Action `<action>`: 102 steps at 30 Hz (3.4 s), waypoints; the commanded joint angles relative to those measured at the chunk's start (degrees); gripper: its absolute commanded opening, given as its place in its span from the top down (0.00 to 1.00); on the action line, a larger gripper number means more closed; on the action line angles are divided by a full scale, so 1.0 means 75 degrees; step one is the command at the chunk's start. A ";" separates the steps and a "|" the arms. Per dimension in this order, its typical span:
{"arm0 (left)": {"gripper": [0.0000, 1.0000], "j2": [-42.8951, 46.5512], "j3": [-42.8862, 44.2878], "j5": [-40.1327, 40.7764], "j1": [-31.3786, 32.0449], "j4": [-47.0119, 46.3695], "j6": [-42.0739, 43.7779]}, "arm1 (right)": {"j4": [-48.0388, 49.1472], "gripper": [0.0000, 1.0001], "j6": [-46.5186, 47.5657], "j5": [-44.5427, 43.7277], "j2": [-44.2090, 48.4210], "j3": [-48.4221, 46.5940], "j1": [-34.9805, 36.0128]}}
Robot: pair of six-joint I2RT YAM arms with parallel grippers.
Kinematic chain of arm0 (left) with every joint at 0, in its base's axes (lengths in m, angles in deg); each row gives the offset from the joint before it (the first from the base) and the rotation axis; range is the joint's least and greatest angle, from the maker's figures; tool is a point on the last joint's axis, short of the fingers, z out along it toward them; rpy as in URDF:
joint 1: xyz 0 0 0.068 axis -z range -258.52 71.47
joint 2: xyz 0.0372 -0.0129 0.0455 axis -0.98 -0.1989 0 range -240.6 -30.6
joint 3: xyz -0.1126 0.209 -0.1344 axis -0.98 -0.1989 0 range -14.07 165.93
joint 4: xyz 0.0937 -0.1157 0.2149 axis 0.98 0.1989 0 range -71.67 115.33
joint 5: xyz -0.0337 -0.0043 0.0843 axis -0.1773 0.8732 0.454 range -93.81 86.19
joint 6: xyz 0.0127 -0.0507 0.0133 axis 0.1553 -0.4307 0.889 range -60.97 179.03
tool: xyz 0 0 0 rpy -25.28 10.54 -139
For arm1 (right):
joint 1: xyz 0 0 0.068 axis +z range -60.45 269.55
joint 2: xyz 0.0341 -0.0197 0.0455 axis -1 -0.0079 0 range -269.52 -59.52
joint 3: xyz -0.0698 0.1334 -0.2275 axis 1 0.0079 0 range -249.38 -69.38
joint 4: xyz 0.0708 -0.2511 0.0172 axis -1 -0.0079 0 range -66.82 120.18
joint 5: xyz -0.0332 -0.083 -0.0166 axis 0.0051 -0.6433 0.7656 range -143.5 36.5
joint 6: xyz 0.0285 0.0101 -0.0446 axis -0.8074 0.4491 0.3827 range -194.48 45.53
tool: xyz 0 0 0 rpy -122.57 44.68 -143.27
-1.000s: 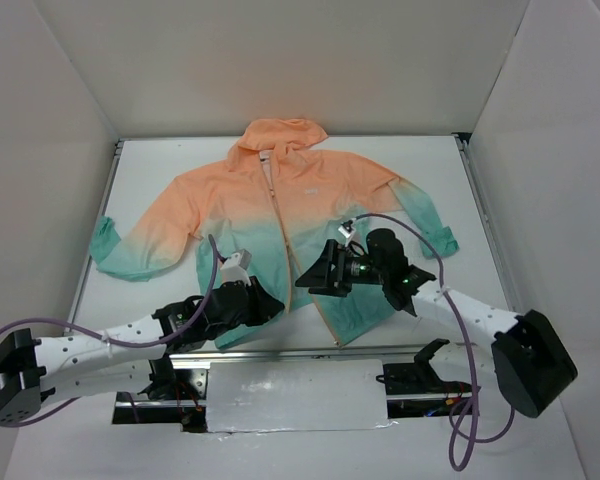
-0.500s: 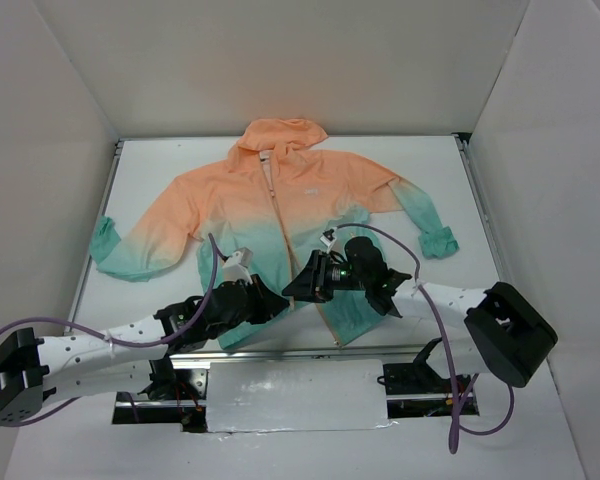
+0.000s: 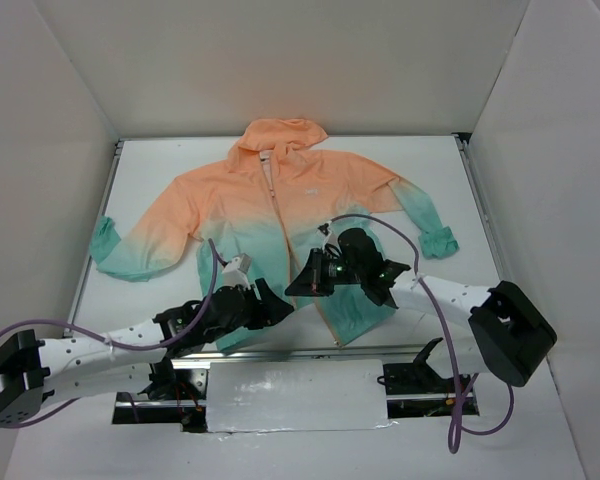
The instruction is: Zip up the jacket
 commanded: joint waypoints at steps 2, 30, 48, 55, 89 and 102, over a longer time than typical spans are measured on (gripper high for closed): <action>0.32 0.0176 -0.0231 -0.0295 -0.0008 -0.0459 -0.0063 | -0.1756 1.00 0.1899 -0.0192 0.0206 -0.0915 0.0060; 0.34 0.0246 -0.1673 -0.1139 -0.0184 -0.3377 0.0089 | 0.0457 1.00 0.1081 0.1870 -0.0380 -0.0224 0.0072; 0.39 0.0457 -0.2305 -0.1197 -0.0230 -0.4596 0.0195 | 0.0937 1.00 0.0636 0.1811 -0.0626 -0.0212 0.0294; 0.55 0.0574 -0.2516 -0.1197 -0.0266 -0.4948 0.0230 | 0.0914 1.00 0.0647 0.1823 -0.0720 -0.0294 0.0341; 1.00 0.0878 -0.2516 -0.1397 -0.0324 -0.4679 0.0406 | 0.0257 0.42 0.1163 0.1623 -0.0592 -0.0576 0.0283; 1.00 0.1113 -0.2657 -0.1338 -0.0359 -0.4831 0.0254 | 0.1653 0.82 0.0764 0.2397 -0.0380 0.0186 0.0271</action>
